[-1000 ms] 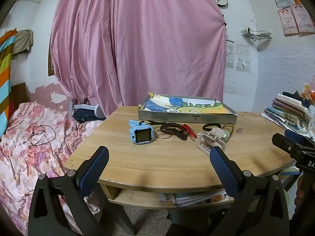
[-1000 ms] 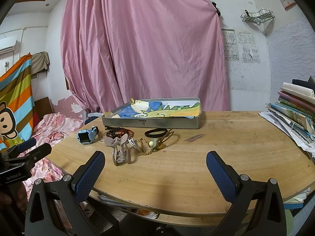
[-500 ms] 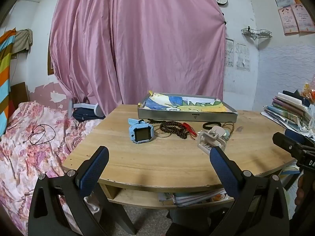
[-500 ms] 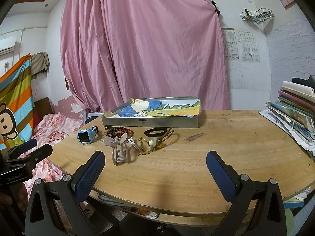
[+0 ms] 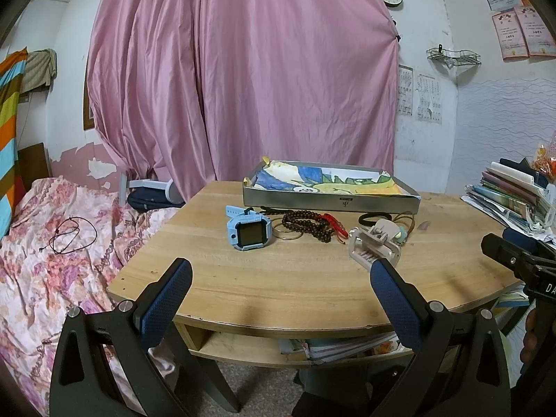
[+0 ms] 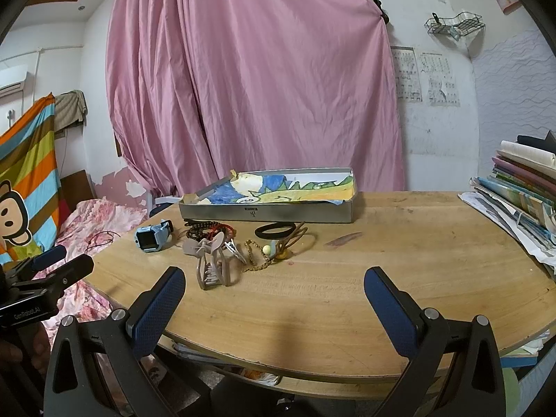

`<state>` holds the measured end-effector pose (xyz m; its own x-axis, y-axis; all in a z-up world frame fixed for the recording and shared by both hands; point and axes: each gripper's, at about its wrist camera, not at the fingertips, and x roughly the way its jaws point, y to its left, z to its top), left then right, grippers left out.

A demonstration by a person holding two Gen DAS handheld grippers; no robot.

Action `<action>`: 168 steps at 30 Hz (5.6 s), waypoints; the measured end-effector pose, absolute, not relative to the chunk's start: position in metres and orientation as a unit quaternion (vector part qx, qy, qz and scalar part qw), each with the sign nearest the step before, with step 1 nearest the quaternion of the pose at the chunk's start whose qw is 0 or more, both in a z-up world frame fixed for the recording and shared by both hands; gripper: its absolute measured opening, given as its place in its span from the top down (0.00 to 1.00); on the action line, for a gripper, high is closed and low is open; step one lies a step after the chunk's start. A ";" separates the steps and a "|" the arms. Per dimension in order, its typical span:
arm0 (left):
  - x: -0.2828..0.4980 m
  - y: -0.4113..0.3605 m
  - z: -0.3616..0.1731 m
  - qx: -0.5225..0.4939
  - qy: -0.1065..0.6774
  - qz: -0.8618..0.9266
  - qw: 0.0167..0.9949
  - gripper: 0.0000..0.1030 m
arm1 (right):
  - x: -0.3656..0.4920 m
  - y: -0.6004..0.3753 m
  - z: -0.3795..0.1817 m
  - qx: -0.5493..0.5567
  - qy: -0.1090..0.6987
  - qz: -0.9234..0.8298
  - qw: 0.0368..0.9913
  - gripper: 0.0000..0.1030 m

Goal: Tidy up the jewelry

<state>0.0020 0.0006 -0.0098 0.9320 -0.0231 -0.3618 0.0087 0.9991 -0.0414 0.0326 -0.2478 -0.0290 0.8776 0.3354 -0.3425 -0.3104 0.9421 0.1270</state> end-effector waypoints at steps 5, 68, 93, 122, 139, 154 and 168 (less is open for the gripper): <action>0.007 0.000 -0.007 -0.019 0.184 -0.008 0.983 0.03 | 0.032 -0.247 -0.031 0.035 0.182 0.166 0.969 0.00; 0.133 -0.003 0.007 -0.212 0.374 -0.183 0.884 0.65 | 0.203 -0.287 -0.042 0.171 0.418 0.309 0.837 0.38; 0.143 -0.001 0.019 -0.239 0.373 -0.206 0.873 0.99 | 0.206 -0.272 -0.032 0.170 0.394 0.305 0.850 0.95; 0.313 0.015 0.021 -0.182 0.338 -0.152 0.911 0.99 | 0.317 -0.255 -0.017 0.153 0.359 0.258 0.884 0.95; 0.302 0.012 0.016 -0.197 0.348 -0.151 0.904 0.41 | 0.294 -0.261 -0.010 0.133 0.348 0.236 0.897 0.49; 0.193 0.040 0.053 -0.151 0.252 -0.115 0.949 0.07 | 0.179 -0.252 0.020 0.082 0.203 0.248 0.944 0.00; 0.079 0.088 0.026 -0.099 0.201 -0.059 0.973 0.04 | 0.091 -0.198 -0.021 0.000 0.207 0.211 0.955 0.00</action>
